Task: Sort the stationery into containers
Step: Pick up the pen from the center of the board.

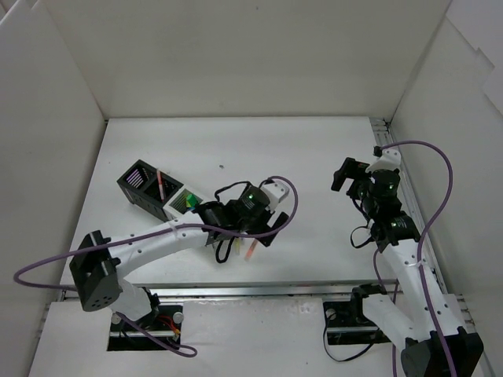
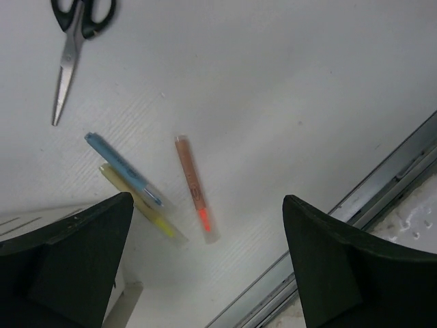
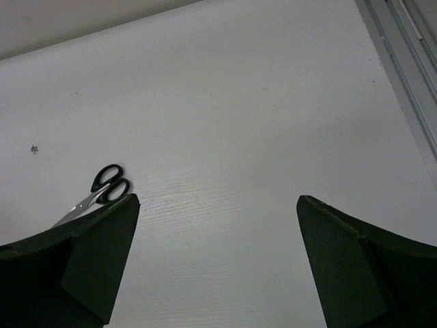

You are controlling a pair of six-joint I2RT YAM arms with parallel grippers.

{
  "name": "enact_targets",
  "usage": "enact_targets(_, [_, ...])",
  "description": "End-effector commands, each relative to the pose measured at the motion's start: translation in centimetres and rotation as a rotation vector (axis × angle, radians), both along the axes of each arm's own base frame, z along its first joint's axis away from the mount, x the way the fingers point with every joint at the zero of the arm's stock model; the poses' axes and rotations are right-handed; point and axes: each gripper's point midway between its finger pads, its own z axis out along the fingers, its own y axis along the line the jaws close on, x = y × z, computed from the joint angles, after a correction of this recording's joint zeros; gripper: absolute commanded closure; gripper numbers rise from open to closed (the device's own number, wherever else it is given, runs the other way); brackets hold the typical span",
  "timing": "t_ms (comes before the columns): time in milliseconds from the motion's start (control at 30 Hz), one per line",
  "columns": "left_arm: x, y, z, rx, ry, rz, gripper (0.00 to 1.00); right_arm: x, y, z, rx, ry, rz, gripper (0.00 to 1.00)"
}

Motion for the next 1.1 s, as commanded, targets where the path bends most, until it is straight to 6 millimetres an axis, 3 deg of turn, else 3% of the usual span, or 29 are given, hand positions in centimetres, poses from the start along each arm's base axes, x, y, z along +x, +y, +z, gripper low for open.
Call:
enact_targets(0, [-0.7,-0.4,-1.2,0.036,0.055,0.021,0.15,1.0,-0.6,2.5,0.002,-0.084,-0.030,0.02])
enact_targets(33, [-1.4,-0.8,-1.9,0.038,0.087,0.010,0.20,1.0,-0.7,2.5,0.002,-0.083,-0.039,0.02])
enact_targets(200, [-2.6,-0.7,-6.0,0.084,0.192,0.027,0.27,0.9,-0.7,2.2,0.006,-0.078,-0.041,0.02])
enact_targets(300, [-2.6,-0.8,-8.0,0.107,0.219,0.043,0.38,1.0,-0.6,2.1,0.013,-0.072,-0.038,0.02])
enact_targets(333, [-3.2,-1.2,-8.4,0.100,0.250,0.017,0.46,1.0,-0.5,1.9,0.014,-0.066,-0.034,0.02])
enact_targets(467, [-3.4,-1.0,-11.1,0.144,0.271,0.044,0.54,1.0,-0.7,1.8,0.015,-0.063,-0.043,0.02])
enact_targets(700, [-2.3,-0.2,-13.1,0.193,0.239,0.118,0.63,1.0,-0.6,1.6,0.013,-0.059,-0.041,0.02])
enact_targets(1067, [-2.1,0.4,-14.6,0.225,0.239,0.147,0.66,1.3,-0.4,1.3,0.017,-0.046,-0.030,0.02])
